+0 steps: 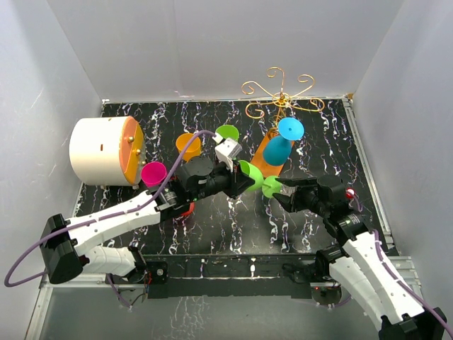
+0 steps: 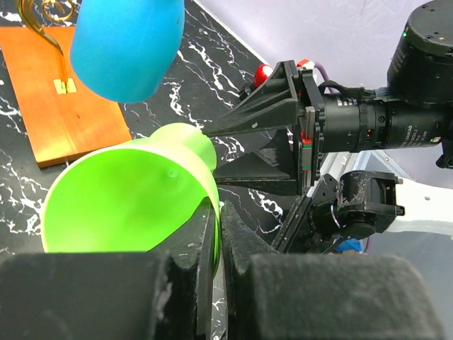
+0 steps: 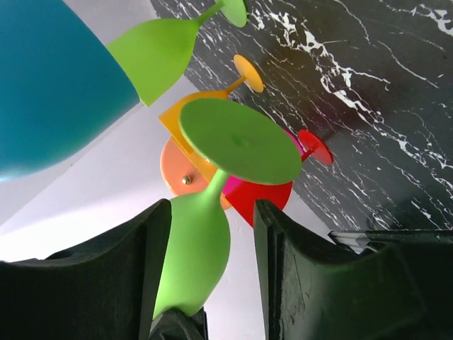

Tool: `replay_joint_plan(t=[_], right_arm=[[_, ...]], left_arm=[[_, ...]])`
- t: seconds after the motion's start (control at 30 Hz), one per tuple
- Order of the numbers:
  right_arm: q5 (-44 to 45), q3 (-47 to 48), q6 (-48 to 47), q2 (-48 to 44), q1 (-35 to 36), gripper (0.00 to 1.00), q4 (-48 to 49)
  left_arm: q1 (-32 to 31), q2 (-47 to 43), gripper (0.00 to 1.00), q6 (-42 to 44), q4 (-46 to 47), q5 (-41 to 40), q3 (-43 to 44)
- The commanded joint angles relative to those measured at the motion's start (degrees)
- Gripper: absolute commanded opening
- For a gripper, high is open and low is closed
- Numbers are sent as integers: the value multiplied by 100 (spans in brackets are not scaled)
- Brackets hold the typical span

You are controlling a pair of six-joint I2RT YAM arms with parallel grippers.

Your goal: Place the wine glass upside down on the wine glass rack

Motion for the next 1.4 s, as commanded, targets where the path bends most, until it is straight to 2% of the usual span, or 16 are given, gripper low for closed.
replay_joint_plan(t=[0.0, 0.07, 0.13, 0.43, 0.8, 0.93, 1.03, 1.17, 1.2, 1.27, 1.3, 1.37], right_arm=[[213, 369, 190, 90, -13, 47, -25], [233, 337, 228, 133, -14, 37, -8], [250, 343, 234, 205, -14, 34, -39], [9, 284, 212, 638, -14, 38, 366], [-113, 147, 309, 814, -14, 37, 786], [-136, 28, 375, 782, -14, 22, 971], [-108, -23, 422, 738, -14, 15, 1027], [0, -34, 420, 683, -14, 1, 1023], [17, -42, 415, 678, -14, 0, 1016], [42, -56, 403, 661, -14, 0, 1016], [55, -60, 368, 652, -14, 0, 1007], [113, -61, 282, 614, -14, 0, 934]], left_arm=[[-26, 49, 0, 390, 648, 226, -33], [-27, 88, 0, 461, 758, 303, -53], [-26, 114, 0, 523, 878, 347, -90], [-41, 135, 0, 672, 1296, 729, -282], [-111, 225, 0, 615, 1556, 1046, -351], [-141, 200, 0, 632, 1578, 1148, -392], [-149, 130, 0, 588, 1589, 1194, -487], [-153, -9, 0, 503, 1620, 1252, -658], [-154, -35, 0, 497, 1596, 1254, -679], [-149, -99, 6, 477, 1528, 1220, -731], [-149, -128, 12, 464, 1497, 1186, -764], [-149, -209, 34, 440, 1419, 1085, -830]])
